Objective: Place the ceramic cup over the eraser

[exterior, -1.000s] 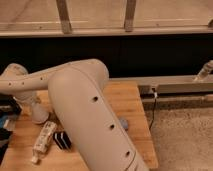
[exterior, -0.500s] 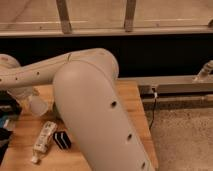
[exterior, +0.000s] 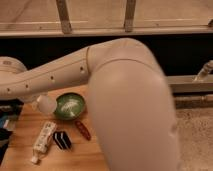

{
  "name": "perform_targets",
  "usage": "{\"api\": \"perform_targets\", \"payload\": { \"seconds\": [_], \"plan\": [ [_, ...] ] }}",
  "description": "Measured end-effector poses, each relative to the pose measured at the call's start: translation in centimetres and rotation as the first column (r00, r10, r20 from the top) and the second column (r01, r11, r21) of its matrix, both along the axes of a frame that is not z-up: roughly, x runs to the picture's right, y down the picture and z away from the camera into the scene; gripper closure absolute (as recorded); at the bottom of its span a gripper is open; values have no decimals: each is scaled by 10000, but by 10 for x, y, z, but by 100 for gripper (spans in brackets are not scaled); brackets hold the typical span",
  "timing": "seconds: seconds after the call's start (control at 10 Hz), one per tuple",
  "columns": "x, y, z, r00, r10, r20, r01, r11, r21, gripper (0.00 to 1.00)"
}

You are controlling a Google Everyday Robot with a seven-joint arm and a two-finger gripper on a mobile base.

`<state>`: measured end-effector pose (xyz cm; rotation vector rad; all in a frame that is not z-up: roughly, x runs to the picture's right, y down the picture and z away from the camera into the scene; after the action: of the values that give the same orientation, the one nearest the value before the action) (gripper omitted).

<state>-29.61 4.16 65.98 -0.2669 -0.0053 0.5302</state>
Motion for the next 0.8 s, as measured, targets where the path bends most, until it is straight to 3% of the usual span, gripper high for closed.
{"api": "perform_targets", "payload": {
  "seconds": [0.2, 0.4, 0.5, 0.8],
  "plan": [
    [29, 1, -23, 9982, 488, -355, -476, 9983, 337, 100],
    [51, 1, -39, 9931, 926, -724, -899, 9952, 394, 100],
    [58, 2, -41, 9909, 1004, -894, -984, 9948, 266, 100],
    [86, 7, -47, 9840, 1007, -1471, -1104, 9921, -593, 100]
  ]
}}
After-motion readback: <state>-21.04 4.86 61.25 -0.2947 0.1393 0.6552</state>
